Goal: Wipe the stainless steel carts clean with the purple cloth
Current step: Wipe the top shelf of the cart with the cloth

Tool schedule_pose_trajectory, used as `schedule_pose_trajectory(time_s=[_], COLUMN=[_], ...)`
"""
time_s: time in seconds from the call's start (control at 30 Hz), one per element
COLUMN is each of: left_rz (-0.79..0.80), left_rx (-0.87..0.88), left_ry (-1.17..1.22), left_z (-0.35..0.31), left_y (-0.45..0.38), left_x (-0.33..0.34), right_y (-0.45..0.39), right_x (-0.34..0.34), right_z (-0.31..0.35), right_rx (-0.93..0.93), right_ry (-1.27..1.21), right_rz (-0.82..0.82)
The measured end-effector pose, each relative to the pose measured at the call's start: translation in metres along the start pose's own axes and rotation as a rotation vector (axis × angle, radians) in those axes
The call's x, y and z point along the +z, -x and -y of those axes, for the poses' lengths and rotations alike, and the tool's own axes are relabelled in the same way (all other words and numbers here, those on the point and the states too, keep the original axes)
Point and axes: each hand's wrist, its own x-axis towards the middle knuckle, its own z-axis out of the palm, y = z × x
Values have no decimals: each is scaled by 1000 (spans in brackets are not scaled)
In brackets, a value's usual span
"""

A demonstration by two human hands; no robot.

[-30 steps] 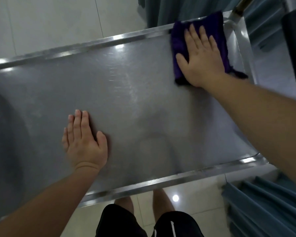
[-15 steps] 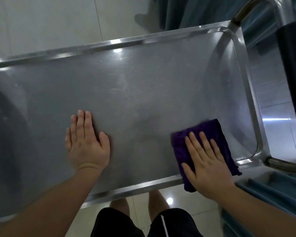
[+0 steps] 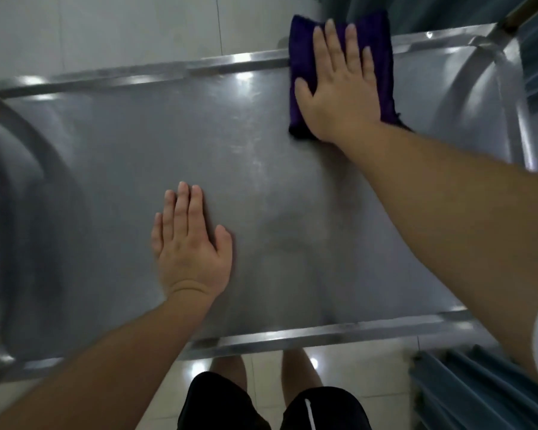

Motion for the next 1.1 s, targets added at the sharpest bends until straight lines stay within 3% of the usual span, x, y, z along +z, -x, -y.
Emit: schedule_pose_trajectory(time_s=[0.13,0.3,0.43,0.57,0.73,0.83,0.97,1.1], left_rz=[-2,-20,-11,7,18,28,53,69], left_rx=[-3,-4,-13,-6,12,25,14,17], left_ry=[10,47,66,83,99,115,118,143], left_z=[-1,-2,-1,2,4,5,5,5], left_y=[-1,2,1,1,2,2,1,-2], left_x=[0,2,0,0,2,2,2,-2], right_y=[27,192,307,364,296,193,56,4], right_x=[5,38,50,53,51,46,26,19], right_z=[5,6,7,16,30,63,104,119], right_rx=[6,-57,-121,-201,-244,-166,-30,21], right_ry=[-24,5,30,74,84,63,-14,-10], right_rz=[-4,-4,131,220,193,59,55,17])
